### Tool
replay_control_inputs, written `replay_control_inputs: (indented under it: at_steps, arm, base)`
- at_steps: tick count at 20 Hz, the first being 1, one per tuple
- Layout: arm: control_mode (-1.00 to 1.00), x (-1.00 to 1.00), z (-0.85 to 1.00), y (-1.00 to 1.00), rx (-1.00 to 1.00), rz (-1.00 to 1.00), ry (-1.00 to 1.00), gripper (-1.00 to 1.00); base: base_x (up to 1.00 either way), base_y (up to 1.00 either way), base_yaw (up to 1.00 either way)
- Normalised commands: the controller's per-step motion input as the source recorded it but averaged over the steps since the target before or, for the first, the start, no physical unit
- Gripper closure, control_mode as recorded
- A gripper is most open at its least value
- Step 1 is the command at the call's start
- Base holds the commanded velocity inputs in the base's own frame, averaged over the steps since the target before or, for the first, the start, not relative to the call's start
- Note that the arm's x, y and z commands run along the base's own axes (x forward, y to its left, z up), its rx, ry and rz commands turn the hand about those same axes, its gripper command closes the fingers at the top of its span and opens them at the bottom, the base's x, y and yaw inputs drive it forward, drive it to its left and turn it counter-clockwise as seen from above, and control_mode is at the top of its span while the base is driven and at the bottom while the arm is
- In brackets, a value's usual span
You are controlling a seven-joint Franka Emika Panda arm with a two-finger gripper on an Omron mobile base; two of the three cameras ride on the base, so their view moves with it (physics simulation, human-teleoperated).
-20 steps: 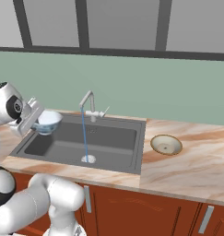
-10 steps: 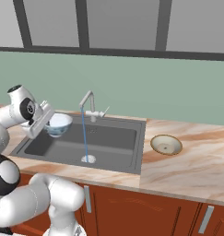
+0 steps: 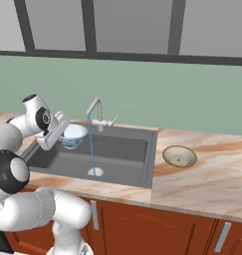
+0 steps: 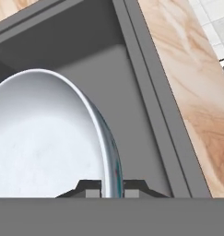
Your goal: Rinse each bowl for a few seconds and place them down in the sink or on the counter.
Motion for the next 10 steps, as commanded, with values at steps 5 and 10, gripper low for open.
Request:
replay_control_inputs:
  at_steps: [5, 10]
  arm:
    - [-1.00, 0.19, -0.12, -0.23, -0.02, -0.02, 0.01, 1.00]
    - [-1.00, 0.15, -0.12, -0.20, -0.02, -0.02, 0.00, 1.00]
  base:
    - [0.00, 0.00, 0.00]
    - [0.00, 0.00, 0.00]
